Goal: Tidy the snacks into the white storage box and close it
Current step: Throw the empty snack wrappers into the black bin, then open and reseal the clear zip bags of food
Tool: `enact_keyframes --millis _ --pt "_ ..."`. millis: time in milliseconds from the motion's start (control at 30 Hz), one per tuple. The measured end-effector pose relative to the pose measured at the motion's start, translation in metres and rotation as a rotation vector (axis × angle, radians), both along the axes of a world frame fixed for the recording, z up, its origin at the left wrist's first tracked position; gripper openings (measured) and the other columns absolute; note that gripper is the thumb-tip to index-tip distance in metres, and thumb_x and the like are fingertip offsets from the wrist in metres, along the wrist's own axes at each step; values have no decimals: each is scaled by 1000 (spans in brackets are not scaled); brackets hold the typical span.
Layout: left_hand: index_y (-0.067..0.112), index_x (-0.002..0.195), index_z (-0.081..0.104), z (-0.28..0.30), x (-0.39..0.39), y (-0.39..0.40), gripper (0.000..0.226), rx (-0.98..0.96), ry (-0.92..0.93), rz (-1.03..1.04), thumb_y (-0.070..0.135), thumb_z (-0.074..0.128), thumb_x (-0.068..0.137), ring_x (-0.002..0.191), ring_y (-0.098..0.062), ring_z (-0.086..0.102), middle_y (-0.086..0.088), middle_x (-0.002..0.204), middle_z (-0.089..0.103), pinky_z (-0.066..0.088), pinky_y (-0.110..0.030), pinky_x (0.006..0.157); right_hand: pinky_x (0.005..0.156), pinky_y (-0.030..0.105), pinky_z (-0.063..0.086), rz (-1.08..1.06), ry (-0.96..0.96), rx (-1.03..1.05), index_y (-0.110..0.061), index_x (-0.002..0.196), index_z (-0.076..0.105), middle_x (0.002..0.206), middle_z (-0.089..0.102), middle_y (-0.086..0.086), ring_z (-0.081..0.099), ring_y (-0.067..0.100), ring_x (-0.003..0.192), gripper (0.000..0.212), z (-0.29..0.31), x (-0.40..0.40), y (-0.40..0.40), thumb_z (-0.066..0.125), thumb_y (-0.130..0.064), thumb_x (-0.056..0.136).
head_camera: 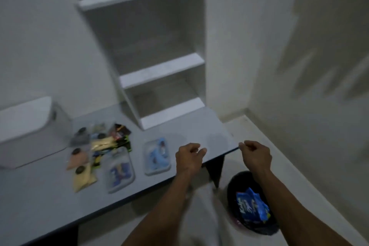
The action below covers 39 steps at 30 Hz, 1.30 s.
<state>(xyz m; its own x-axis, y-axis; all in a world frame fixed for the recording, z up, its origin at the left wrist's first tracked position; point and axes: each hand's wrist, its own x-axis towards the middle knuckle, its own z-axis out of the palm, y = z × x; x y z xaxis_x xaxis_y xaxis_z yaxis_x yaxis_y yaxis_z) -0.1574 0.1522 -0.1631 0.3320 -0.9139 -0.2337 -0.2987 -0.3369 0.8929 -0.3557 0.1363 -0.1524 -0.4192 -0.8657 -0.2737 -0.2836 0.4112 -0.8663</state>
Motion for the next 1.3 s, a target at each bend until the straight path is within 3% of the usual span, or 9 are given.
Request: enact_keyframes --millis 233,400,567,667,767,900,1000,1133,1300 --pt "9 98 73 32 168 92 23 -56 -46 158 23 78 81 79 -9 65 0 88 71 44 -4 62 90 46 57 285 -85 -75 -19 99 74 93 74 3 70 22 91 27 20 143 28 78 -36 79" --pt "15 89 72 31 271 166 11 -28 -60 264 23 77 82 79 -11 65 -1 88 71 42 -7 52 85 48 58 532 -79 -66 -25 80 73 90 74 1 70 20 88 5 28 238 65 76 -27 82" --pt "13 102 72 15 342 212 24 7 -64 392 27 76 83 77 -3 61 -3 95 70 40 -7 48 88 42 58 813 -20 16 -17 90 73 91 71 0 68 17 89 6 30 315 92 72 -22 87" --pt "11 103 72 2 370 221 27 26 -56 428 27 77 82 80 -10 65 -3 91 70 47 -16 61 79 31 58 976 12 44 -21 94 70 94 71 1 67 14 89 5 26 351 94 70 -22 89" --pt "9 102 74 -7 392 211 28 53 -44 480 27 78 81 84 -14 64 -3 89 71 46 -24 74 68 23 56 1037 -3 61 -20 98 71 94 71 1 68 14 87 9 22 382 80 69 -24 89" --pt "12 101 74 -16 417 170 25 68 -83 460 26 78 81 79 -9 61 0 86 69 42 -21 69 84 35 59 1007 -41 67 -22 98 72 93 72 0 69 15 86 13 6 423 34 73 -25 86" --pt "16 97 75 -19 432 124 19 75 -70 441 25 79 80 81 -10 64 2 85 70 44 -21 71 75 28 57 950 -82 66 -19 98 73 90 72 1 68 13 82 14 -5 449 -13 74 -21 85" --pt "27 76 71 -20 452 52 10 150 -41 402 31 80 74 81 -18 69 9 73 70 55 -33 79 84 38 59 839 -89 95 -22 97 75 98 72 -1 68 17 92 15 -22 476 -78 75 -25 82" --pt "23 71 63 -32 478 -38 15 197 -91 348 30 71 83 73 -18 63 0 77 68 56 -40 76 76 40 61 737 -44 143 -19 83 75 81 74 -3 71 16 82 7 -56 507 -150 75 -24 77"
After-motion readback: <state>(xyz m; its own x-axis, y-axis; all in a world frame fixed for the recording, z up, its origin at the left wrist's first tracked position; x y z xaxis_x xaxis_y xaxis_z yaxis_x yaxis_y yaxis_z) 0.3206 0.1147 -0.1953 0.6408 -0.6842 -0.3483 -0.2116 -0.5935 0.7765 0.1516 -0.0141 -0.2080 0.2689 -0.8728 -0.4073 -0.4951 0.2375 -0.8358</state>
